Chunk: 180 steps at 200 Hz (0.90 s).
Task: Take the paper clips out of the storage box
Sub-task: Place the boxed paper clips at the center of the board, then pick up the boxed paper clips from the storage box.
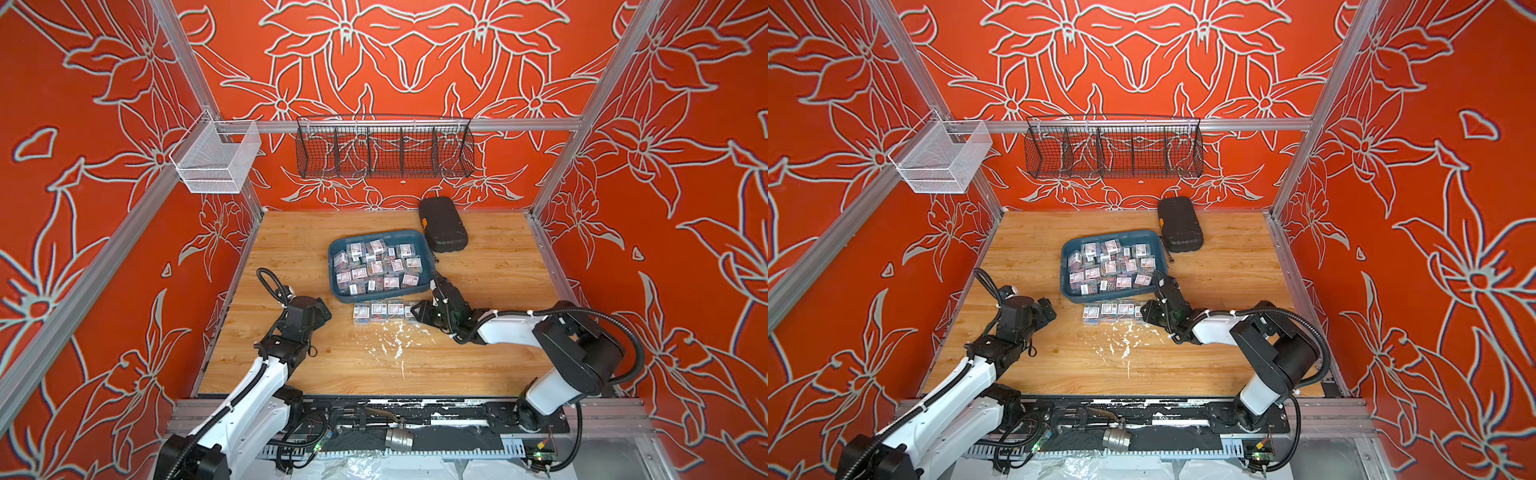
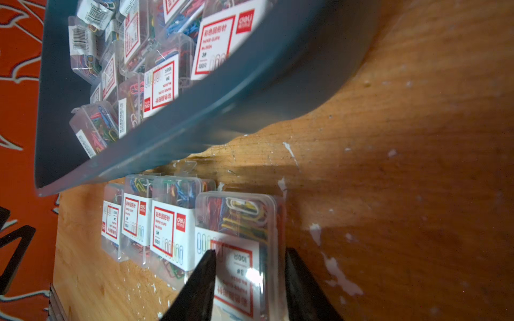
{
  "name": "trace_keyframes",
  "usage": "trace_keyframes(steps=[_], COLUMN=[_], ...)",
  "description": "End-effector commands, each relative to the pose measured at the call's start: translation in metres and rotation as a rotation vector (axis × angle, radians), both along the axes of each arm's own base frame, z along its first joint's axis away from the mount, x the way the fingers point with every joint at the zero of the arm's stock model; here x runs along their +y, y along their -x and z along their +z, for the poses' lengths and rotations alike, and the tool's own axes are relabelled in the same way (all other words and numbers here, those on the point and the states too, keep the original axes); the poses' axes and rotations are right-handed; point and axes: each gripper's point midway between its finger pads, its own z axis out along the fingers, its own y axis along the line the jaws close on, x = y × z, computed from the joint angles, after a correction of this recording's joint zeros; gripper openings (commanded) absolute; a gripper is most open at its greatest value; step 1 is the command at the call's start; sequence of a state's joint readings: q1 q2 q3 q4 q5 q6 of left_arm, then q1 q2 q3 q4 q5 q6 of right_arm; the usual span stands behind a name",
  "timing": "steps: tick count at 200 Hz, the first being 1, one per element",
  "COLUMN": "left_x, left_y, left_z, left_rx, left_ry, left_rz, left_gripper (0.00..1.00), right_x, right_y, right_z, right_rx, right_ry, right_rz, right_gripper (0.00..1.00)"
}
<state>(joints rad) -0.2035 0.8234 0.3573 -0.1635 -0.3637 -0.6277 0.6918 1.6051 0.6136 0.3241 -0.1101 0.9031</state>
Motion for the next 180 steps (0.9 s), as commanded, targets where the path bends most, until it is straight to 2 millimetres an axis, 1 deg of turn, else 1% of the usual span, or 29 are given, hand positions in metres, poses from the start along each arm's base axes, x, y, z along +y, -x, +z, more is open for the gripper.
trace_keyframes(steps=[1,18,43,56,65,89,97,110,120,128,131,155,167,180], left_x=[0.001,-0.005,-0.027,-0.029,-0.031,-0.047,-0.052,-0.058,-0.061,-0.064,-0.066,-0.073,-0.074,-0.081], left_y=[-0.003,-0.004,-0.011,-0.013,-0.015,-0.026,-0.031,-0.040,-0.048,-0.055,-0.060,-0.084,-0.093,-0.104], left_z=[0.008,0.010,0.025,0.039,0.053,0.091,0.099,0.108,0.109,0.113,0.106,0.093,0.084,0.077], left_rx=[-0.020,-0.029,-0.043,-0.052,-0.061,-0.117,-0.129,-0.125,-0.105,-0.093,-0.062,0.051,0.117,0.177], left_ry=[0.003,0.011,0.049,0.060,0.069,0.107,0.114,0.119,0.116,0.115,0.113,0.090,0.056,-0.002], left_rz=[0.005,-0.032,-0.159,-0.167,-0.173,-0.251,-0.274,-0.294,-0.305,-0.315,-0.316,-0.285,-0.247,-0.241], left_gripper=[0.97,0.97,0.98,0.98,0.97,0.97,0.97,0.98,1.00,0.97,0.97,0.86,0.84,0.82], right_x=[-0.011,-0.018,-0.028,-0.036,-0.042,-0.064,-0.072,-0.088,-0.103,-0.116,-0.121,-0.159,-0.176,-0.192], right_y=[0.002,-0.001,-0.002,-0.002,-0.003,-0.007,-0.008,-0.010,-0.011,-0.011,-0.011,-0.011,-0.011,-0.012], right_z=[-0.002,0.014,0.040,0.053,0.062,0.087,0.097,0.106,0.111,0.113,0.114,0.118,0.117,0.117], right_rx=[0.026,-0.011,-0.083,-0.121,-0.151,-0.240,-0.272,-0.308,-0.329,-0.340,-0.347,-0.396,-0.403,-0.409], right_ry=[0.067,0.092,0.097,0.113,0.129,0.204,0.224,0.275,0.326,0.370,0.390,0.551,0.635,0.726], right_rz=[-0.033,-0.045,-0.066,-0.077,-0.089,-0.130,-0.146,-0.165,-0.189,-0.214,-0.221,-0.285,-0.311,-0.341], right_gripper=[0.44,0.48,0.52,0.52,0.52,0.52,0.52,0.54,0.54,0.55,0.55,0.59,0.60,0.60])
